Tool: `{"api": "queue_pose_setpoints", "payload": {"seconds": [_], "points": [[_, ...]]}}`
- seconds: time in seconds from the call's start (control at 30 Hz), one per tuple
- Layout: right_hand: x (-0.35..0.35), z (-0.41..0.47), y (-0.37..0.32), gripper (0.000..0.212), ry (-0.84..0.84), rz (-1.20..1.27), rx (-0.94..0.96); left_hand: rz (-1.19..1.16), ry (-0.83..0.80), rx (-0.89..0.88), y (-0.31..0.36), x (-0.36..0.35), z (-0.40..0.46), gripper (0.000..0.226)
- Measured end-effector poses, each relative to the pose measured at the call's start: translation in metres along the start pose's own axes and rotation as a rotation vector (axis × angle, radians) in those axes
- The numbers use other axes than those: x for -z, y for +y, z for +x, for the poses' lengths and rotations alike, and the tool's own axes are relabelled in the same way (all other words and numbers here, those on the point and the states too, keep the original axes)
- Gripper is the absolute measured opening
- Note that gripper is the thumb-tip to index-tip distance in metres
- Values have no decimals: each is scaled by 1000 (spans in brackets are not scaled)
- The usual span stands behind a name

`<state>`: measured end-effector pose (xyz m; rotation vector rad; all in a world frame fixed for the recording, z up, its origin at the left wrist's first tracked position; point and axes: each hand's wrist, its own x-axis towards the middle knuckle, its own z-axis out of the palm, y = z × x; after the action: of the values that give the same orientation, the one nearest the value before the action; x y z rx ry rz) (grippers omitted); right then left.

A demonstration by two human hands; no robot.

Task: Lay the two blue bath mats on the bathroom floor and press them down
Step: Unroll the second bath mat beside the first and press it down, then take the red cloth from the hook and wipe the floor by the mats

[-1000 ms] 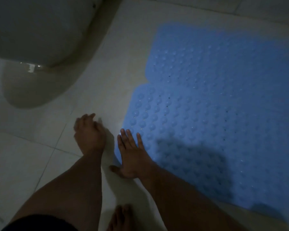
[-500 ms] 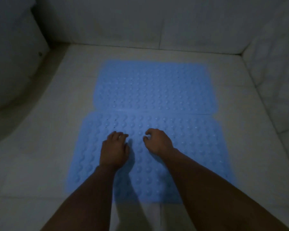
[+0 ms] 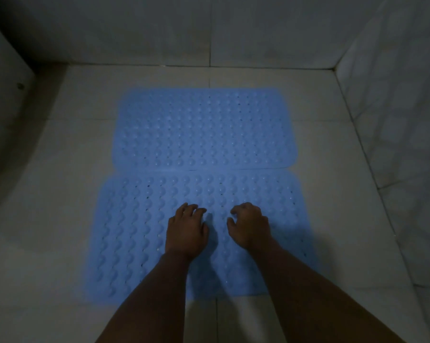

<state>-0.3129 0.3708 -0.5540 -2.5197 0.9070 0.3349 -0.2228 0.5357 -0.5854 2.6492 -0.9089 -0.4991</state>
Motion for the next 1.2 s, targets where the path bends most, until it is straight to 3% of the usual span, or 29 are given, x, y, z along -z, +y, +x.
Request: {"api": "queue_pose_setpoints", "payload": {"seconds": [0.13, 0.3, 0.5, 0.67, 0.73, 0.9, 1.07, 1.2], "points": [[72, -51, -36, 30, -65, 98, -44, -38, -87, 28, 42, 78, -31, 45], [173, -117, -80, 31, -208, 3, -20, -42, -206, 92, 90, 198, -86, 46], [362, -190, -179, 32, -421, 39, 49, -63, -252, 118, 151, 420, -147, 45], [515, -246, -306, 42, -473, -35, 111, -13, -202, 39, 160, 616, -196, 47], [544, -246, -332, 44, -468, -84, 147, 13, -185, 2, 161, 660, -201, 47], [603, -281, -444, 45, -427, -125, 315, 42, -47, 119, 111, 774, -251, 50], [616, -301, -524, 39, -395, -150, 523, 107, 113, 309, 82, 832, -303, 45], [616, -332, -596, 27, -439, -178, 821, 158, 248, 563, 69, 863, -380, 48]]}}
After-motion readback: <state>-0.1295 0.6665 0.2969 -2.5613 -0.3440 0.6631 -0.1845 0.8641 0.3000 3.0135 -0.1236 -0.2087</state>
